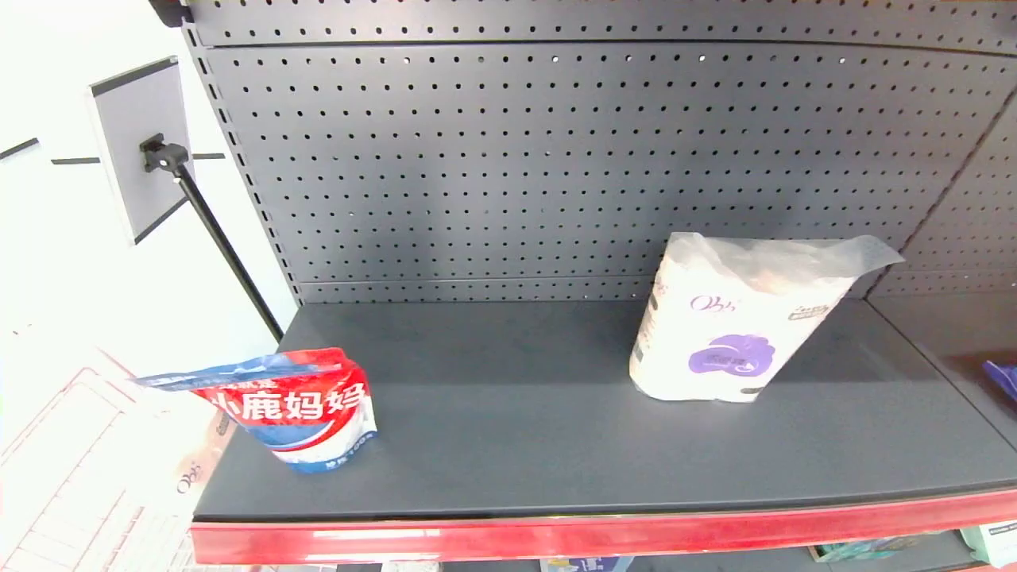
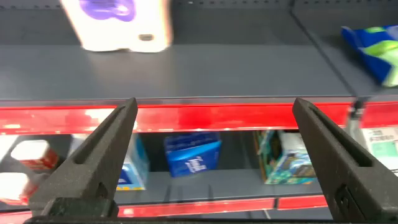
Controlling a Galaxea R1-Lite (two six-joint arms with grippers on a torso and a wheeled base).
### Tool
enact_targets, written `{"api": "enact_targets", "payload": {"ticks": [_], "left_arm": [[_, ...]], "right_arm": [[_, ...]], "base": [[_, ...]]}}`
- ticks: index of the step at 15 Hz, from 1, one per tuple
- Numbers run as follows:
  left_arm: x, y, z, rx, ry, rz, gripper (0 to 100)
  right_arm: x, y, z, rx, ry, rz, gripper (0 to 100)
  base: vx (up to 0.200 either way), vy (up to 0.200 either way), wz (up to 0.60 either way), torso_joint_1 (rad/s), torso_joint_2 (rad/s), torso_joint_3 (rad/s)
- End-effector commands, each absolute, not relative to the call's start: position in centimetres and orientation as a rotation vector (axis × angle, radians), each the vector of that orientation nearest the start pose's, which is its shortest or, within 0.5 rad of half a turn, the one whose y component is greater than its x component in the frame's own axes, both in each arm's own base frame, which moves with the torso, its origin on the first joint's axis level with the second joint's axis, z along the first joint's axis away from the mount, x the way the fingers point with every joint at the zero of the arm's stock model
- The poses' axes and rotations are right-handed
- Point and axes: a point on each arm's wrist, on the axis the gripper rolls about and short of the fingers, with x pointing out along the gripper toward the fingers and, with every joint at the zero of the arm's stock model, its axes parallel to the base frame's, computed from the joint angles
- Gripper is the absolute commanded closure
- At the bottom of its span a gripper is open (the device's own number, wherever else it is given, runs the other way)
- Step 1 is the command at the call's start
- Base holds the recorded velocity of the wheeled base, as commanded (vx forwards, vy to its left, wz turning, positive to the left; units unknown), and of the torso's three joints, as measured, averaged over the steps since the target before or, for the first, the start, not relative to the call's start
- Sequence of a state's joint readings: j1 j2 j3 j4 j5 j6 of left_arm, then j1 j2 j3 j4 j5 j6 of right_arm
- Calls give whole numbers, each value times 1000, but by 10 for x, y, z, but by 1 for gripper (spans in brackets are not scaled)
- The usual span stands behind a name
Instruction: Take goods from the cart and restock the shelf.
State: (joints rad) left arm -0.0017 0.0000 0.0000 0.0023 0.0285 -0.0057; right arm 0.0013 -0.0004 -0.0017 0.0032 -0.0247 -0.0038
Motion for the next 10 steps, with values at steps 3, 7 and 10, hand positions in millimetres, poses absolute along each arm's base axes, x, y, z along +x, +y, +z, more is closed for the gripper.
{"api": "enact_targets", "payload": {"ticks": [3, 7, 10], "left_arm": [[-23, 1, 75, -6, 1, 28, 0], [-23, 1, 75, -6, 1, 28, 0], [-23, 1, 75, -6, 5, 28, 0]], "right_arm": [[-23, -1, 76, -5, 2, -23, 0], [-23, -1, 76, -5, 2, -23, 0], [-23, -1, 76, -5, 2, -23, 0]], "base": [[0, 200, 0, 1, 5, 1], [0, 200, 0, 0, 0, 7], [0, 200, 0, 5, 1, 4]]}}
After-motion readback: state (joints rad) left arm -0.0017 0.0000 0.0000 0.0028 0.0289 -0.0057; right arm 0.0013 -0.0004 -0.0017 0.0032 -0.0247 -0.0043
